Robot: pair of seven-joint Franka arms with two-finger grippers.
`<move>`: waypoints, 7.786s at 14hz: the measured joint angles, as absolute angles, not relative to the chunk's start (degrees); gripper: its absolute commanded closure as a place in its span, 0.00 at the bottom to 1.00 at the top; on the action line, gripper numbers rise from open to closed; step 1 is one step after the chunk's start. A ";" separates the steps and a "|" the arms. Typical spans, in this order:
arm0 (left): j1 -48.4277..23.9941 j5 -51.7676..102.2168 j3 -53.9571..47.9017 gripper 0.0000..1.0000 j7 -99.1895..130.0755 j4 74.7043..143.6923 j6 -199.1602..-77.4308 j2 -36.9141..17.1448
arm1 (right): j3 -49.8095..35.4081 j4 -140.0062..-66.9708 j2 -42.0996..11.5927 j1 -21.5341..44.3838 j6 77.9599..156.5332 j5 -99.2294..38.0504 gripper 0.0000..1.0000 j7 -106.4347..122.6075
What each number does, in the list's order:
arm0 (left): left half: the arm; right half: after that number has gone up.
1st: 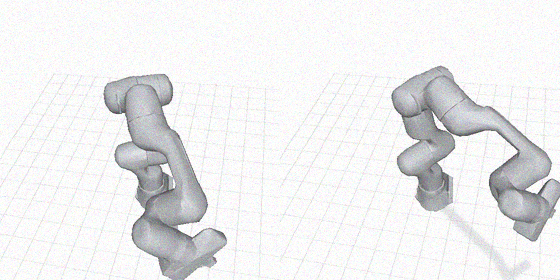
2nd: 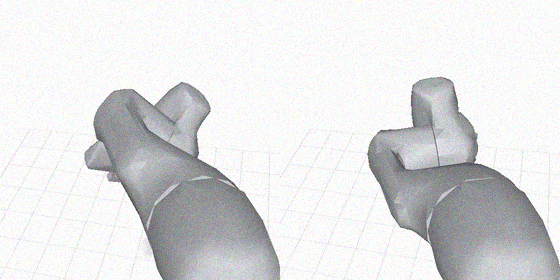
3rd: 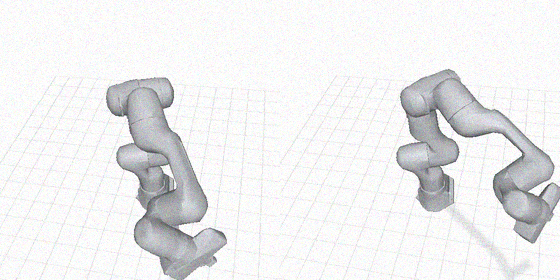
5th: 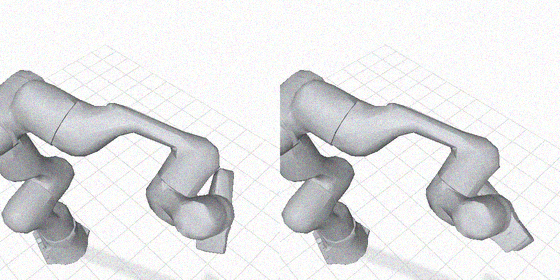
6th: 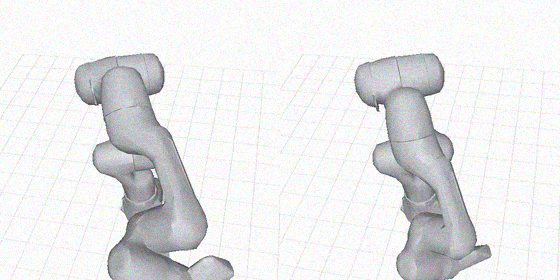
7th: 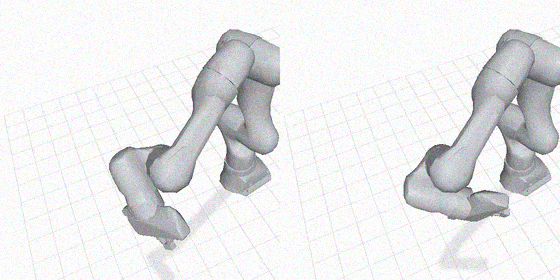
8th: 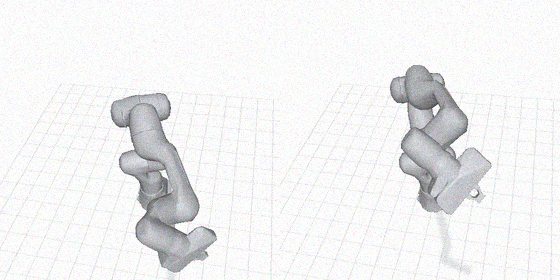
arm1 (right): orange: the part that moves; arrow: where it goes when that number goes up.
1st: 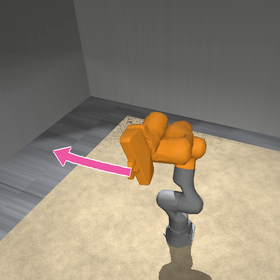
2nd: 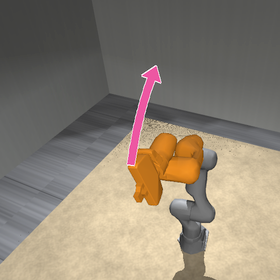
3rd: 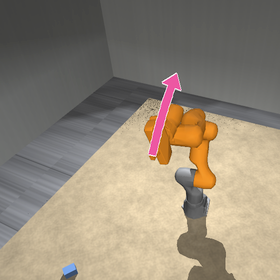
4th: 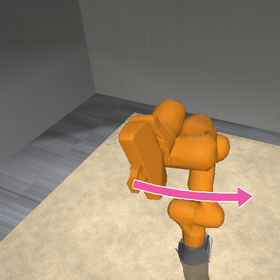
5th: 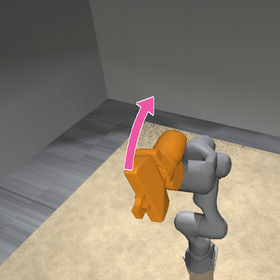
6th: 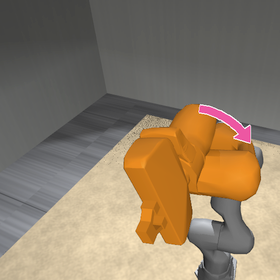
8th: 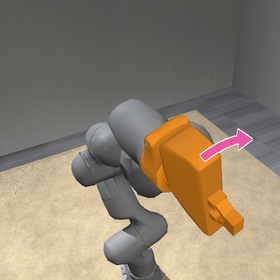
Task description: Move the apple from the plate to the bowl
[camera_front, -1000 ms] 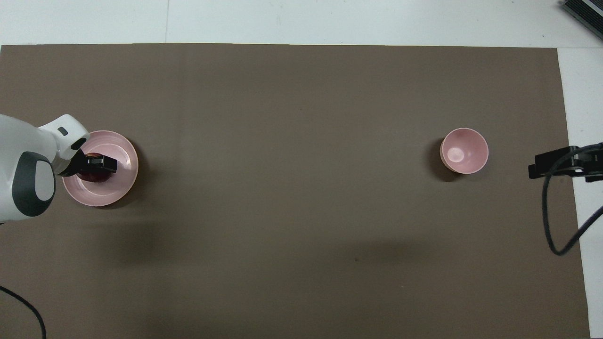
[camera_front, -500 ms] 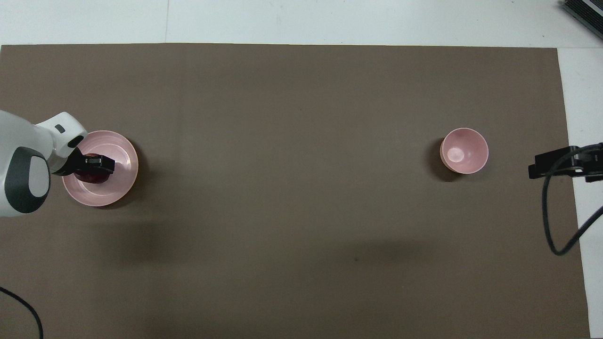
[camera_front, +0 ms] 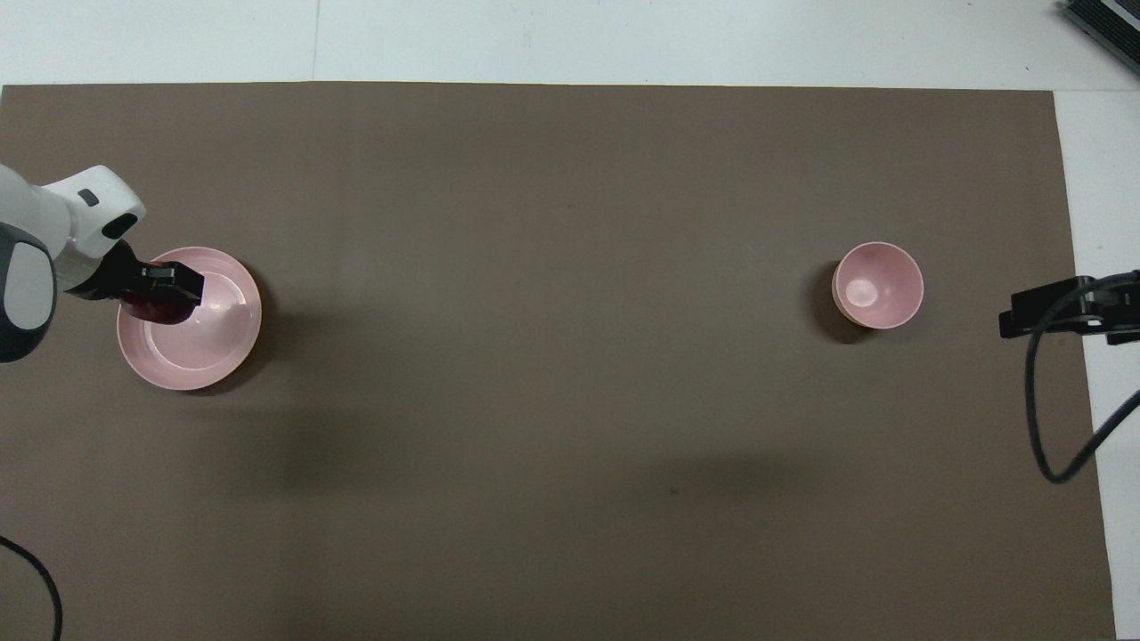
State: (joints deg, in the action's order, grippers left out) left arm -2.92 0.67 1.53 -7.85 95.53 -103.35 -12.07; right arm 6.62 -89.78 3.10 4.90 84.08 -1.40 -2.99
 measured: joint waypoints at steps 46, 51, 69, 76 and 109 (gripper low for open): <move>-22.19 96.16 -13.22 1.00 54.95 105.87 -112.32 -10.99 | 6.37 -114.88 13.61 6.71 89.83 -49.93 0.00 -9.70; -24.13 100.09 -16.72 1.00 54.99 107.58 -116.81 -9.56 | 6.31 -114.92 13.61 6.94 91.08 -50.95 0.00 -12.00; -25.14 107.27 -21.08 1.00 55.07 107.74 -122.54 -8.74 | 5.79 -115.42 13.78 7.12 89.47 -50.50 1.00 -12.14; -25.14 107.28 -21.31 0.00 55.07 107.72 -122.83 -8.66 | 5.63 -115.37 13.79 7.21 89.46 -46.51 1.00 -11.36; -12.02 16.53 2.65 0.00 9.41 96.31 -95.73 -8.38 | 5.77 -111.54 -14.10 4.17 126.58 8.20 1.00 12.84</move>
State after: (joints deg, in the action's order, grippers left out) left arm -12.02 16.53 2.65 9.41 96.31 -95.73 -8.38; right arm 5.77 -111.54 -14.10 4.17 126.58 8.20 12.84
